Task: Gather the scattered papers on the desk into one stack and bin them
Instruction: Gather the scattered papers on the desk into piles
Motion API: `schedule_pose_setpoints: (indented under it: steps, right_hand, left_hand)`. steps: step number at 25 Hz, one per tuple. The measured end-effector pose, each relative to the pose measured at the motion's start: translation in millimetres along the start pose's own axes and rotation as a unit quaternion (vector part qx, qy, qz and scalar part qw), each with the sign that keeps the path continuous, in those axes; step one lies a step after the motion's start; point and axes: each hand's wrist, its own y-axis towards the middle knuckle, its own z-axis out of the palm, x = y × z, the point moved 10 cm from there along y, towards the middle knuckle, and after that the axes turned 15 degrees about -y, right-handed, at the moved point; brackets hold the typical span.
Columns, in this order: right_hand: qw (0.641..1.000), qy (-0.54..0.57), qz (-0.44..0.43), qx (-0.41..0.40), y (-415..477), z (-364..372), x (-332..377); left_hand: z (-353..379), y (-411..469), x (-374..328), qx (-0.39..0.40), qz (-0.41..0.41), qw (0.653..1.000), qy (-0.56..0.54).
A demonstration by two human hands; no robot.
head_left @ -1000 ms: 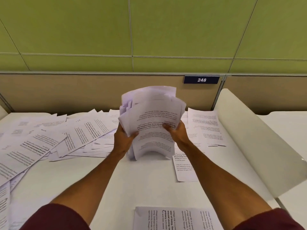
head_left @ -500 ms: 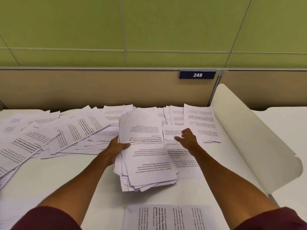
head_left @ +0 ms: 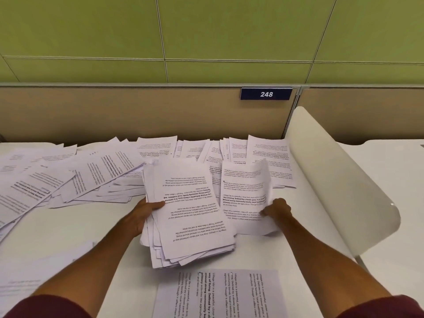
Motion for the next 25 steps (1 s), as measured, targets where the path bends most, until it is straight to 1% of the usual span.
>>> schedule_pose_setpoints:
  steps: [2, 4, 5, 6, 7, 8, 9, 10, 12, 14, 17, 19, 20, 21, 22, 24, 25]
  right_hand:
    - [0.99, 0.091, -0.056, -0.088, -4, -26, 10]
    - [0.963, 0.185, -0.113, -0.16, -14, -57, 20]
    - [0.946, 0.234, -0.13, -0.183, -17, -72, 22]
    - [0.93, 0.282, -0.142, -0.188, -18, -82, 25]
    - [0.915, 0.329, -0.158, -0.17, -18, -87, 29]
    - [0.903, 0.365, -0.182, -0.136, -20, -86, 38]
    - [0.897, 0.378, -0.207, -0.096, -24, -82, 48]
    - [0.903, 0.364, -0.219, -0.061, -29, -73, 58]
    - [0.93, 0.304, -0.205, -0.01, -36, -46, 71]
    - [0.945, 0.251, -0.208, 0.038, -47, -11, 82]
    - [0.952, 0.179, -0.224, 0.108, -63, 42, 101]
    - [0.95, 0.112, -0.243, 0.159, -72, 74, 113]
    - [0.951, 0.079, -0.246, 0.167, -71, 83, 115]
    - [0.957, 0.058, -0.24, 0.154, -67, 82, 116]
    - [0.967, 0.05, -0.22, 0.115, -58, 73, 112]
    - [0.986, 0.05, -0.157, 0.006, -31, 40, 93]
    - [0.99, 0.044, -0.127, -0.044, -18, 21, 82]
  left_hand:
    - [-4, 0, 0, -0.002, -0.002, 1.0, 0.01]
    - [-6, 0, -1, -0.003, -0.002, 1.0, 0.016]
    - [-7, 1, -2, -0.002, -0.001, 1.0, 0.015]
    - [-6, 2, -3, -0.001, 0.004, 1.0, 0.013]
    - [-5, 3, -5, 0.002, 0.009, 1.0, 0.012]
    - [-2, 5, -6, 0.008, 0.014, 1.0, 0.011]
    - [2, 7, -6, 0.016, 0.016, 1.0, 0.01]
    - [7, 8, -5, 0.023, 0.017, 1.0, 0.007]
    - [16, 13, -1, 0.034, 0.011, 0.999, 0.003]
    - [26, 18, 2, 0.039, 0.001, 0.999, 0.007]
    - [37, 20, 11, 0.057, -0.026, 0.998, 0.019]
    - [44, 20, 14, 0.092, -0.015, 0.995, 0.027]
    - [44, 21, 14, 0.102, -0.004, 0.994, 0.047]
    - [42, 23, 12, 0.1, 0.003, 0.993, 0.068]
    - [38, 26, 9, 0.095, 0.007, 0.993, 0.074]
    - [33, 34, -1, 0.093, 0.007, 0.994, 0.047]
    - [30, 39, -8, 0.094, 0.006, 0.995, 0.03]
